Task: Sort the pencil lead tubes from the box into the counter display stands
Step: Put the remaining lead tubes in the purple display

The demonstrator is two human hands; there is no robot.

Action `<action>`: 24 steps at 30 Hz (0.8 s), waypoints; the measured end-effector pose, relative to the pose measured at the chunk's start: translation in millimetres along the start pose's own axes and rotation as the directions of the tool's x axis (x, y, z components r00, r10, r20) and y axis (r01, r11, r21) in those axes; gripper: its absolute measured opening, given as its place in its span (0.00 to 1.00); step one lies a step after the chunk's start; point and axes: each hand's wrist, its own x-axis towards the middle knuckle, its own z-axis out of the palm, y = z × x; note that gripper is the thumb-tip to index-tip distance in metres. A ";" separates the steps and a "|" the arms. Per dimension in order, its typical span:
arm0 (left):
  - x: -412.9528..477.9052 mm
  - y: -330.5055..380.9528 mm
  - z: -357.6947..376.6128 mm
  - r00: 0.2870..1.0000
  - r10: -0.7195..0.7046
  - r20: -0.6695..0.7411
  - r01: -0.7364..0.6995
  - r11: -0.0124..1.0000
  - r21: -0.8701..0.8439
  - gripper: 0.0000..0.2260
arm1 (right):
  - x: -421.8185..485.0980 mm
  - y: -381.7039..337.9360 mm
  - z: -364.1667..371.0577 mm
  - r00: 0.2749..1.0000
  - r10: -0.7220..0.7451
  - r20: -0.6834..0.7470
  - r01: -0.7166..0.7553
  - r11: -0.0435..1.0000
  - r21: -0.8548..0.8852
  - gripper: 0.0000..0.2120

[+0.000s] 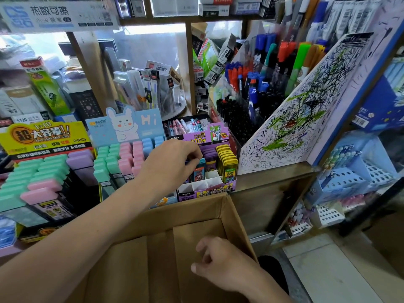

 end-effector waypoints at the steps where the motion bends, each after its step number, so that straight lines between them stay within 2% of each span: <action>1: -0.5 -0.1 1.0 1.000 0.003 -0.024 -0.003 1.000 0.005 0.05 | 0.0 0.1 0.2 1.000 0.000 0.001 0.000 1.000 0.002 0.22; 7: 0.1 -0.1 -0.2 0.993 -0.027 -0.114 0.029 0.999 0.018 0.04 | 0.3 -0.3 1.1 1.000 -0.001 -0.011 0.001 1.000 0.004 0.22; 12: 2.1 2.7 1.4 0.988 -0.103 -0.118 0.102 0.995 -0.016 0.06 | -0.7 -1.0 0.2 1.000 -0.004 -0.013 0.004 1.000 0.009 0.22; 24: -15.0 3.3 -11.6 0.985 -0.141 -0.100 0.121 0.976 -0.182 0.04 | -2.5 -1.8 1.1 0.995 -0.055 -0.083 0.056 0.998 0.000 0.23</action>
